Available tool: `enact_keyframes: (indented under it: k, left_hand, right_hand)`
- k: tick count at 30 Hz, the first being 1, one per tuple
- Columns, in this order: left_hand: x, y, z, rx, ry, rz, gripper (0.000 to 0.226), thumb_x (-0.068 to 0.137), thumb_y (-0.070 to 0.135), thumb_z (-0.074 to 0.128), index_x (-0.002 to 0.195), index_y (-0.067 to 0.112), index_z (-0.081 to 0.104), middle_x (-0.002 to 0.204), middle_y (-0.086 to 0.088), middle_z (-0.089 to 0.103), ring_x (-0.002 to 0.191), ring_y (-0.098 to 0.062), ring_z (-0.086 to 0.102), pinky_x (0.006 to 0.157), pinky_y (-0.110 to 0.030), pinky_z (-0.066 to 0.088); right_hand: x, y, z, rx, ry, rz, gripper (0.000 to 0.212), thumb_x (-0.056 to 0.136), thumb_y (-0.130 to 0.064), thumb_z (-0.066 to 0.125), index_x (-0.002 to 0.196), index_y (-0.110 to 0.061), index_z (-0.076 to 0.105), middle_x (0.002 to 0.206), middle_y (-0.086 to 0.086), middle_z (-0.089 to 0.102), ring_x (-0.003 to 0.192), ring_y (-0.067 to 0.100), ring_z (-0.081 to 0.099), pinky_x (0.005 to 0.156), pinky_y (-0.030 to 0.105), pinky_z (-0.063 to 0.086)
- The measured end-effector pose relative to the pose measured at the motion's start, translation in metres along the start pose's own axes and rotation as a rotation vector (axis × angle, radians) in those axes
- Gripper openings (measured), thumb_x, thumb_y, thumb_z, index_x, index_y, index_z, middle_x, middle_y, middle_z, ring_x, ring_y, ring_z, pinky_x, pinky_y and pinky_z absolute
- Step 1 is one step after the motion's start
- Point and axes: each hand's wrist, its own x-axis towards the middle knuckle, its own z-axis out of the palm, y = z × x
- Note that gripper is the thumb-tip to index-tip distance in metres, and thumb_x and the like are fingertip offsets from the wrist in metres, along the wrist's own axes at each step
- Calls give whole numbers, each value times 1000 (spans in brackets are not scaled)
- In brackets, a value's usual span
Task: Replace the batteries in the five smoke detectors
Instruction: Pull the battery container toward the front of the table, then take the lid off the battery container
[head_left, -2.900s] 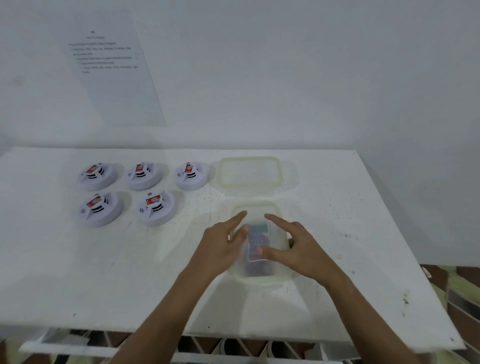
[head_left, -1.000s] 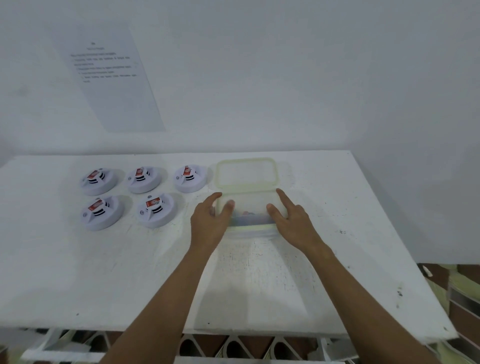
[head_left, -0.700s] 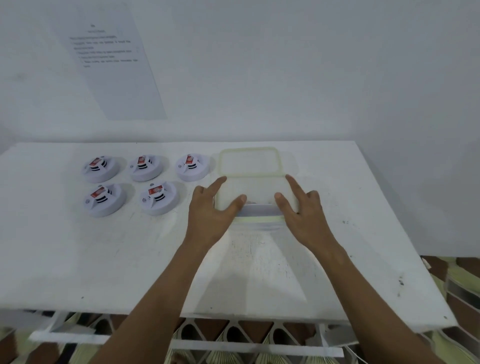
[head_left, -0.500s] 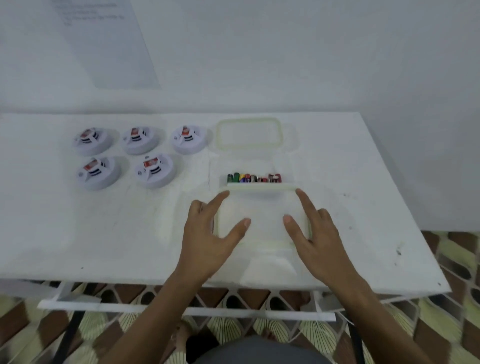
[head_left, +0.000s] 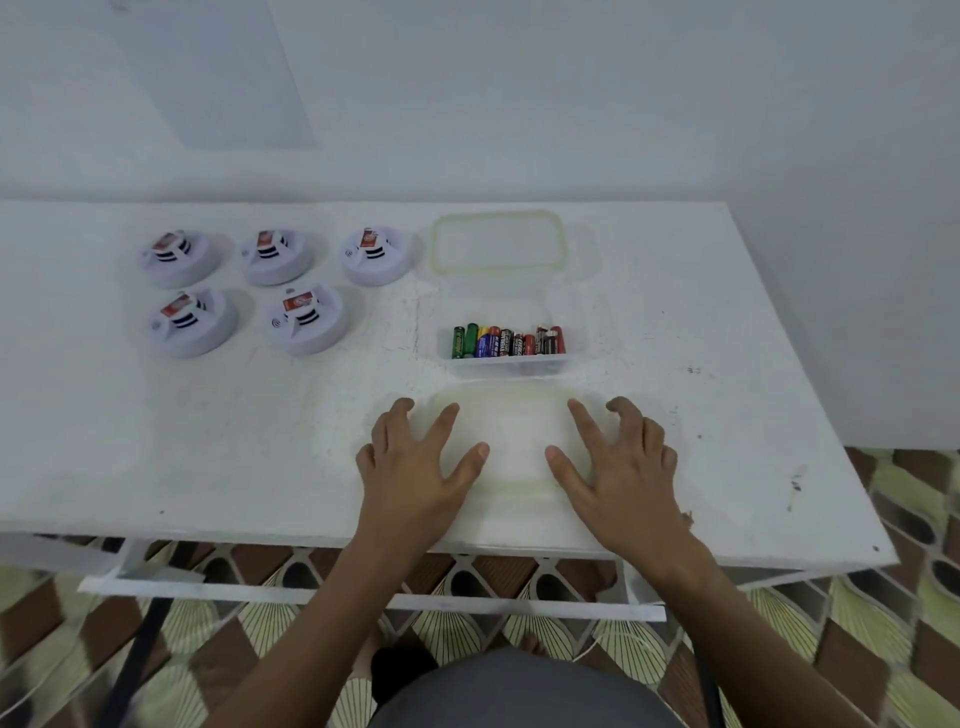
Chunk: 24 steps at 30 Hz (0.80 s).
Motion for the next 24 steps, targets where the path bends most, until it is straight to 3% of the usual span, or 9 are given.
enact_keyframes:
  k: [2, 5, 8, 10, 13, 19, 22, 24]
  left_hand:
    - [2, 1, -11, -98, 34, 17, 64, 89, 68, 36, 143, 34, 40, 155, -3, 22, 144, -19, 13, 114, -44, 14]
    - [19, 9, -35, -220, 168, 89, 55, 93, 52, 50, 142, 28, 43, 153, -1, 30, 143, -17, 23, 114, -42, 21]
    - [59, 21, -52, -302, 202, 124, 54, 93, 49, 52, 142, 27, 43, 151, -1, 34, 140, -18, 31, 112, -41, 32]
    - [93, 29, -58, -317, 192, 137, 53, 94, 48, 50, 142, 25, 43, 150, -1, 35, 138, -17, 33, 110, -31, 30]
    - [145, 40, -66, -303, 189, 152, 53, 95, 45, 50, 142, 21, 43, 147, -3, 40, 135, -16, 35, 99, -21, 25]
    - [211, 44, -69, -285, 13, 35, 56, 97, 43, 47, 146, 20, 37, 148, -10, 39, 133, -23, 40, 107, -32, 30]
    - [225, 39, -62, -345, -60, -13, 58, 96, 46, 48, 147, 20, 36, 151, -4, 41, 132, -21, 44, 104, -29, 32]
    - [230, 39, -58, -410, -57, -27, 59, 95, 47, 51, 146, 21, 38, 150, -1, 41, 128, -19, 47, 95, -23, 34]
  right_hand:
    - [2, 2, -7, 88, 17, -27, 70, 89, -64, 34, 142, -21, 50, 144, 14, 41, 128, 33, 35, 99, 54, 41]
    - [17, -1, -26, 234, 58, -78, 70, 92, -61, 38, 148, -19, 42, 153, 12, 34, 141, 33, 28, 114, 51, 29]
    - [51, -13, -48, 343, 71, -119, 63, 98, -53, 46, 151, -21, 35, 159, 8, 26, 148, 26, 17, 120, 40, 18]
    - [82, -24, -59, 401, 53, -123, 61, 99, -46, 48, 153, -22, 32, 161, 4, 21, 149, 18, 11, 118, 30, 11]
    - [134, -33, -62, 453, 14, -123, 59, 101, -44, 47, 153, -23, 30, 162, 6, 20, 150, 19, 10, 120, 36, 14]
    - [211, -30, -53, 438, -149, -24, 59, 102, -47, 43, 155, -25, 26, 160, 13, 20, 150, 29, 9, 119, 47, 19]
    - [231, -26, -47, 499, -239, 37, 59, 101, -51, 41, 154, -29, 26, 154, 17, 29, 145, 32, 25, 116, 44, 25]
    - [241, -26, -43, 539, -256, 59, 60, 100, -53, 43, 153, -30, 28, 150, 17, 34, 140, 30, 37, 113, 39, 30]
